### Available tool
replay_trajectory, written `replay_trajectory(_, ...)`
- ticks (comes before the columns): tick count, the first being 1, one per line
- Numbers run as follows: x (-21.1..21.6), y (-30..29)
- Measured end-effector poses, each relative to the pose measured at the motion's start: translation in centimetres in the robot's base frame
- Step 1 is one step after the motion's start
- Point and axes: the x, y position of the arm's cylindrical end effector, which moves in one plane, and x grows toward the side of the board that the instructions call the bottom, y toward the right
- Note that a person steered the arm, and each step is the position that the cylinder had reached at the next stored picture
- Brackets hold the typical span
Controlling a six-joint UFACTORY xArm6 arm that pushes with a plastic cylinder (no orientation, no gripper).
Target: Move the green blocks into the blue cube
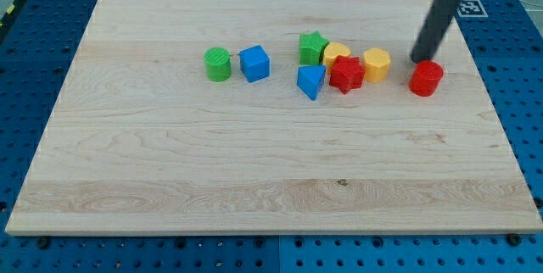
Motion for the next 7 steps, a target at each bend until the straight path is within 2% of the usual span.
replay_trajectory(1,-0.8,-6.0)
replay_trajectory(3,-0.3,-13.5)
replay_trajectory(4,-0.9,-15.2)
replay_trajectory(5,-3.8,-17.6)
replay_trajectory(7,-2.8,-23.2)
